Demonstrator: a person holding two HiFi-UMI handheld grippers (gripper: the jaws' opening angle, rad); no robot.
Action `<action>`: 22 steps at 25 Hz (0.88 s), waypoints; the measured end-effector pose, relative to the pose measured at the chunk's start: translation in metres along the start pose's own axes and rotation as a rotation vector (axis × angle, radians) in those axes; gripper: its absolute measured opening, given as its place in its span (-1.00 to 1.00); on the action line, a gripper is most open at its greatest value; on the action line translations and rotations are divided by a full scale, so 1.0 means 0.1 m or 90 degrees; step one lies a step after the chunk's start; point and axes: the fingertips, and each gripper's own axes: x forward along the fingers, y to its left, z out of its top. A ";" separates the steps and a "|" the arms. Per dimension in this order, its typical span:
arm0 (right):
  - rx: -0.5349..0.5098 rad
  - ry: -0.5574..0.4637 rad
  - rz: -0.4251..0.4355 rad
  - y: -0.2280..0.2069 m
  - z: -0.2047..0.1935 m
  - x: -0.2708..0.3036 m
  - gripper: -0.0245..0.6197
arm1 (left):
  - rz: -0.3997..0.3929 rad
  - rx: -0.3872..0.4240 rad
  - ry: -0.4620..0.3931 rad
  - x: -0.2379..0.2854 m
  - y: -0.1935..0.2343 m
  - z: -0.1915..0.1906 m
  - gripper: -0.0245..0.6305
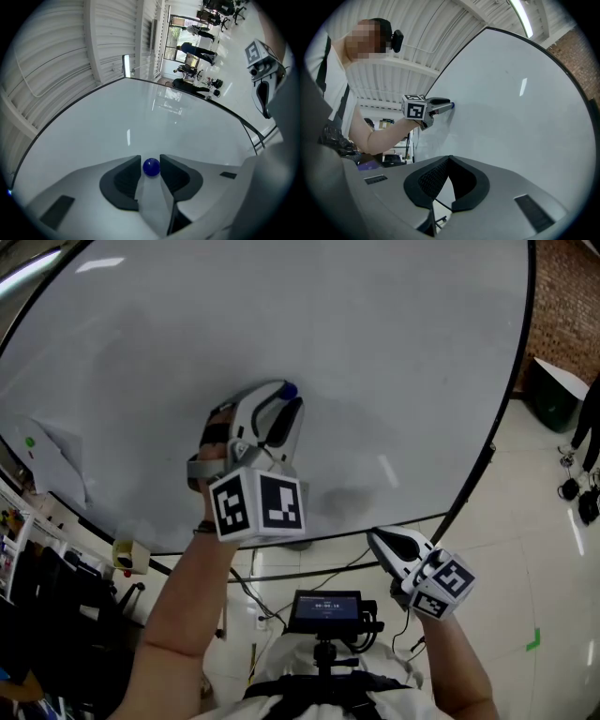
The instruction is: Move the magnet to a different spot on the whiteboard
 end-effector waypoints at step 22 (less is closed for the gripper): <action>0.047 0.042 0.073 0.49 -0.28 0.01 -0.82 | -0.219 -0.384 0.027 -1.40 -1.23 -0.98 -0.78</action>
